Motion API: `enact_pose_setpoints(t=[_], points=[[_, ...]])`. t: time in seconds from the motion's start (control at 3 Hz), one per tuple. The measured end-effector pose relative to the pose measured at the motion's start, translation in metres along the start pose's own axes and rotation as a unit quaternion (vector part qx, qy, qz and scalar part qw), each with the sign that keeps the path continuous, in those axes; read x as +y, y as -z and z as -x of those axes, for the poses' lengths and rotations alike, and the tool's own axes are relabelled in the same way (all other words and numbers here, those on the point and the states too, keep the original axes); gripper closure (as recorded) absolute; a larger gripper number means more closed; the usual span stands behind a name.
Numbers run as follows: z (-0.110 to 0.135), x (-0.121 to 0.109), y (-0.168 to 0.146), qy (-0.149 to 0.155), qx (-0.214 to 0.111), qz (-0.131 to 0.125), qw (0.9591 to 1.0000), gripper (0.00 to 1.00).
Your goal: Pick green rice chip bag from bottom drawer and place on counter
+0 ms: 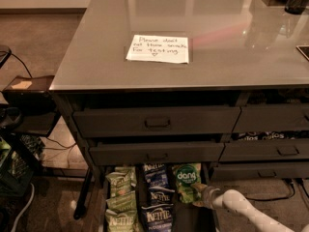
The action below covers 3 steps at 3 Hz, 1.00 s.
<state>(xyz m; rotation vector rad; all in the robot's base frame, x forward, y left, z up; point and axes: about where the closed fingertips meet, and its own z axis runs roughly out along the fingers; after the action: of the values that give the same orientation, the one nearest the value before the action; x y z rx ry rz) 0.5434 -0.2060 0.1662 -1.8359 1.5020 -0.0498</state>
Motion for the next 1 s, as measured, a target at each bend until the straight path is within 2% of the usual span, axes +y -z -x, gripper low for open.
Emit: enact_pose_setpoints(t=[0.33, 0.67, 1.0], points=[[0.017, -0.006, 0.015, -0.010, -0.021, 0.012, 0.9997, 1.00], [0.035, -0.008, 0.042, -0.023, -0.055, 0.025, 0.9979, 1.00], [0.049, -0.006, 0.073, -0.033, -0.065, 0.042, 0.9965, 1.00]])
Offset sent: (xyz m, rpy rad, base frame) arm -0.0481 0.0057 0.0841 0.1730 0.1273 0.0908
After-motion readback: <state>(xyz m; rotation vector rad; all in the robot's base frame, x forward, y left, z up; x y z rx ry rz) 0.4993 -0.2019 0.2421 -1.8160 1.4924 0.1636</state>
